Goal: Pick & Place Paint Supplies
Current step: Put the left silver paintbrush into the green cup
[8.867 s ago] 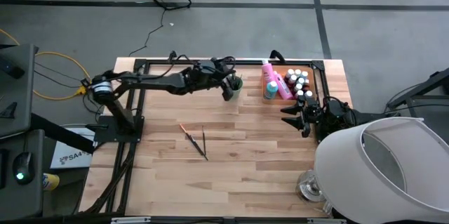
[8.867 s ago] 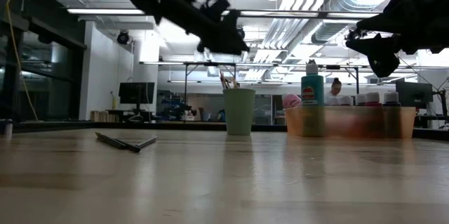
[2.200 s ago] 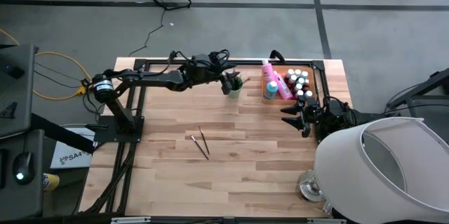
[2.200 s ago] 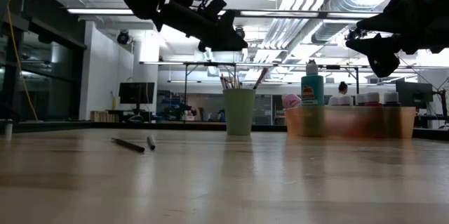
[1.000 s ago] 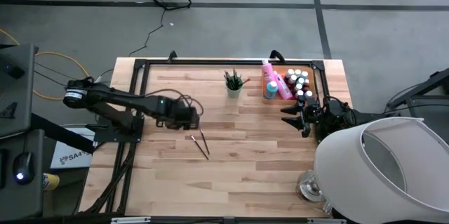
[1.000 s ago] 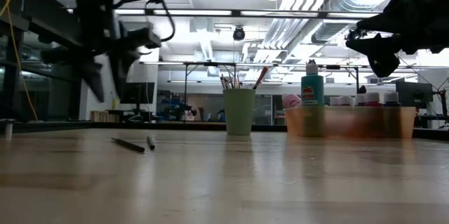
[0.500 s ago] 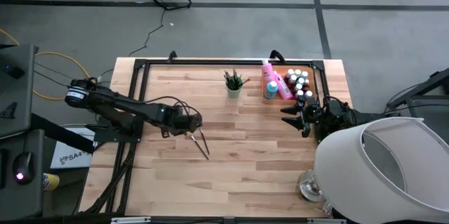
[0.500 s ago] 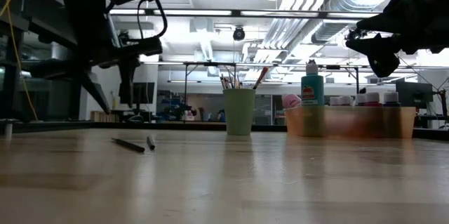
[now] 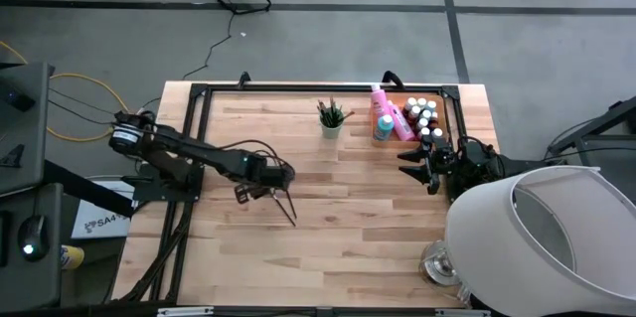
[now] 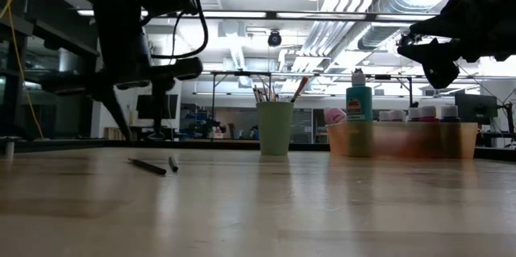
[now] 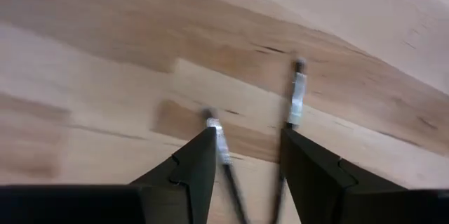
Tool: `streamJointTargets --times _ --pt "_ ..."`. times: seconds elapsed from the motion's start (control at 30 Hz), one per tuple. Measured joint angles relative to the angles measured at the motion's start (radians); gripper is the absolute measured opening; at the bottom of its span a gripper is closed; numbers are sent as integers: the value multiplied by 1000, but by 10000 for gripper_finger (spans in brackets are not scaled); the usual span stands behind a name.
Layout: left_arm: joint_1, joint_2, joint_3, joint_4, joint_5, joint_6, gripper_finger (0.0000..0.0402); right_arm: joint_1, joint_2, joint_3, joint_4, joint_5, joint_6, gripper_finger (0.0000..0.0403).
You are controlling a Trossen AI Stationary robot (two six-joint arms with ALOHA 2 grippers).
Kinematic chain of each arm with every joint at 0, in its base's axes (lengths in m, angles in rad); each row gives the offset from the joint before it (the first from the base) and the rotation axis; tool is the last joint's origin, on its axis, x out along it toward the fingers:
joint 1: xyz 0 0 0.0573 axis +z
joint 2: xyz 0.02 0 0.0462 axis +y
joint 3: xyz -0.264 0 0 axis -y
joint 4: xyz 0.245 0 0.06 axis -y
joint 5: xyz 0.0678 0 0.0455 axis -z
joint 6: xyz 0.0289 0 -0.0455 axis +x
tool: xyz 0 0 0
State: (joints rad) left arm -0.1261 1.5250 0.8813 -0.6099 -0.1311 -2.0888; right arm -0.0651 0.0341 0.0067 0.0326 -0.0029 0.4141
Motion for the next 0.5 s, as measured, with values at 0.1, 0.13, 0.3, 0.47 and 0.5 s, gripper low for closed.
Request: streamJointTargets --times 0.1,0.13,0.3,0.47,0.5 --pt "0 14 34 -76 17 -38 152 0 0 0 0 0 0 207" --pt "0 18 42 -92 23 -53 152 0 0 0 0 0 0 207" --pt "2 19 48 -105 36 -129 152 0 0 0 0 0 0 207" --pt "2 46 48 -108 50 -199 152 0 0 0 -1 0 0 207" --pt "2 56 48 -117 68 -205 152 0 0 0 0 0 0 207"
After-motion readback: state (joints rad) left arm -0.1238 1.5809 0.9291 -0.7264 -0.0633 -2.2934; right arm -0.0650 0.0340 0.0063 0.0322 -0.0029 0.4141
